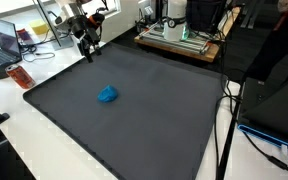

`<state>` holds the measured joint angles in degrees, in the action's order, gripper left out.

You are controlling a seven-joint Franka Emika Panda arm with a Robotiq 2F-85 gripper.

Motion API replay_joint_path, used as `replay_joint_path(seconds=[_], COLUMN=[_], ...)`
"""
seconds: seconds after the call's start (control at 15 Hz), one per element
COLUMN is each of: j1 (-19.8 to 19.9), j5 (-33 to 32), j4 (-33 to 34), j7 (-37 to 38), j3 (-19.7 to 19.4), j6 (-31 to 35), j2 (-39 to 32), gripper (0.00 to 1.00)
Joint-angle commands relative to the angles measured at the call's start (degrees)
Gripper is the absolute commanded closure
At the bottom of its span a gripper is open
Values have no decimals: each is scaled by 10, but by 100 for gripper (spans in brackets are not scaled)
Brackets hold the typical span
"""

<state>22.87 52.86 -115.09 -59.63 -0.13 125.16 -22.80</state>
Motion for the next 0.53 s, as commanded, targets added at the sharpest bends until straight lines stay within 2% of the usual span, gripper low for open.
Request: replay_joint_path(seconds=[0.0,0.47], j1=[-28,-69], j5=[49,146], j4=[-41,-94], j7=[-53,-138], j3=[-18,-13], j6=[50,167], j2=[19,27], gripper=[0,0])
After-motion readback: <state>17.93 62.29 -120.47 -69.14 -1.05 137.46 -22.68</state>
